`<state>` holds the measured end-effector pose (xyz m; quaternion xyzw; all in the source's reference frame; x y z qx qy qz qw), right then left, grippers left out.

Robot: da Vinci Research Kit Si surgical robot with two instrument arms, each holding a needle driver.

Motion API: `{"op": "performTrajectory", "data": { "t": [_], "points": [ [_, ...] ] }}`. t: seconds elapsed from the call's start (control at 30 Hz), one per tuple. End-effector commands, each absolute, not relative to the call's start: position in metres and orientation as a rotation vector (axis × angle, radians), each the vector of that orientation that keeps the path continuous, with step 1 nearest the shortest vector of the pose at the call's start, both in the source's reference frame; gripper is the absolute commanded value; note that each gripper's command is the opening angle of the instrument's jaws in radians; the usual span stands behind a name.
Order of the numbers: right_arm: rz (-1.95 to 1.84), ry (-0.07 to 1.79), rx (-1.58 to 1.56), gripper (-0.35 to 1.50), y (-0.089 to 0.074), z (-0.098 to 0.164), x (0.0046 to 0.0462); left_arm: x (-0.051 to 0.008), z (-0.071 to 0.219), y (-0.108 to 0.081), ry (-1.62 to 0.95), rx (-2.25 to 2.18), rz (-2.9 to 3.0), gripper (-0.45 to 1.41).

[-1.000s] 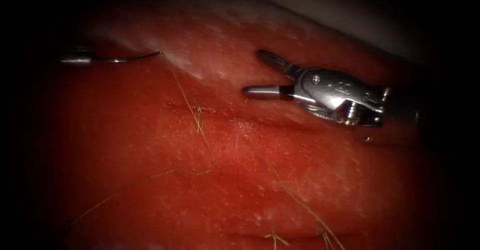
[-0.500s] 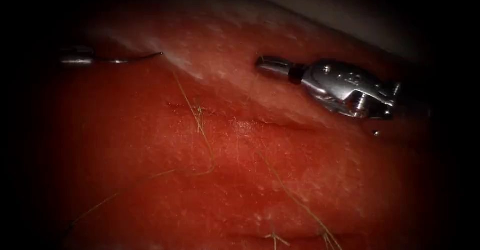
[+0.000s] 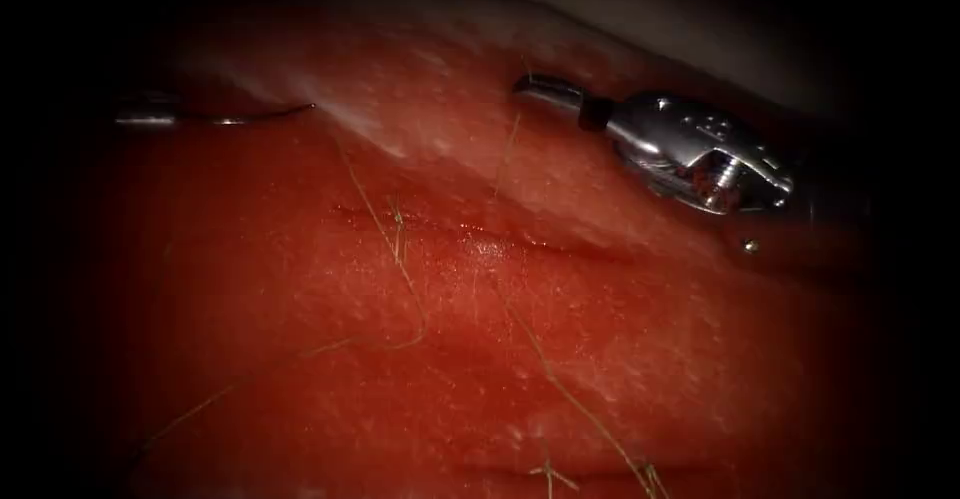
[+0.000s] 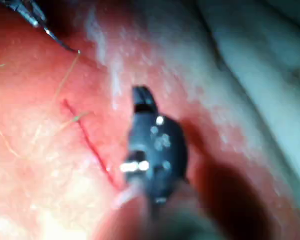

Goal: Wound Closure

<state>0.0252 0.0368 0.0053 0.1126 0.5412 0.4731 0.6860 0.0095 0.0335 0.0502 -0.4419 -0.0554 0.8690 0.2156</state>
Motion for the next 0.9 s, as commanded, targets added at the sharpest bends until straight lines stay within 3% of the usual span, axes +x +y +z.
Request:
{"op": "performTrajectory", "data": {
  "t": [0.03,0.37,0.43,0.47,0.5,0.53,0.6,0.87,0.9],
  "points": [
    [1.059,1.218,0.251,-0.35,0.0371,0.0055,0.0260,0.0093,0.0508,0.0333,-0.150,-1.223,2.408,-0.35],
    [1.071,1.252,0.240,-0.35,0.0375,0.0050,0.0262,0.0127,0.0490,0.0342,-0.141,-1.166,2.428,-0.35],
    [1.102,1.286,0.204,0.39,0.0377,0.0051,0.0262,0.0126,0.0502,0.0342,-0.115,-1.127,2.447,-0.35],
    [1.102,1.287,0.194,0.63,0.0377,0.0051,0.0262,0.0126,0.0505,0.0342,-0.107,-1.122,2.446,-0.35],
    [1.105,1.286,0.179,0.73,0.0377,0.0051,0.0261,0.0125,0.0510,0.0343,-0.097,-1.117,2.444,-0.35],
    [1.086,1.274,0.132,1.13,0.0375,0.0050,0.0260,0.0124,0.0527,0.0342,-0.062,-1.077,2.453,-0.35],
    [1.083,1.269,0.115,1.28,0.0373,0.0048,0.0260,0.0124,0.0541,0.0339,-0.053,-1.027,2.480,-0.35],
    [1.049,1.266,0.104,1.31,0.0361,0.0035,0.0246,0.0125,0.0566,0.0336,-0.160,-0.931,2.347,0.67],
    [1.043,1.265,0.101,1.33,0.0360,0.0034,0.0244,0.0124,0.0566,0.0335,-0.182,-0.910,2.307,0.71]
  ]
}}
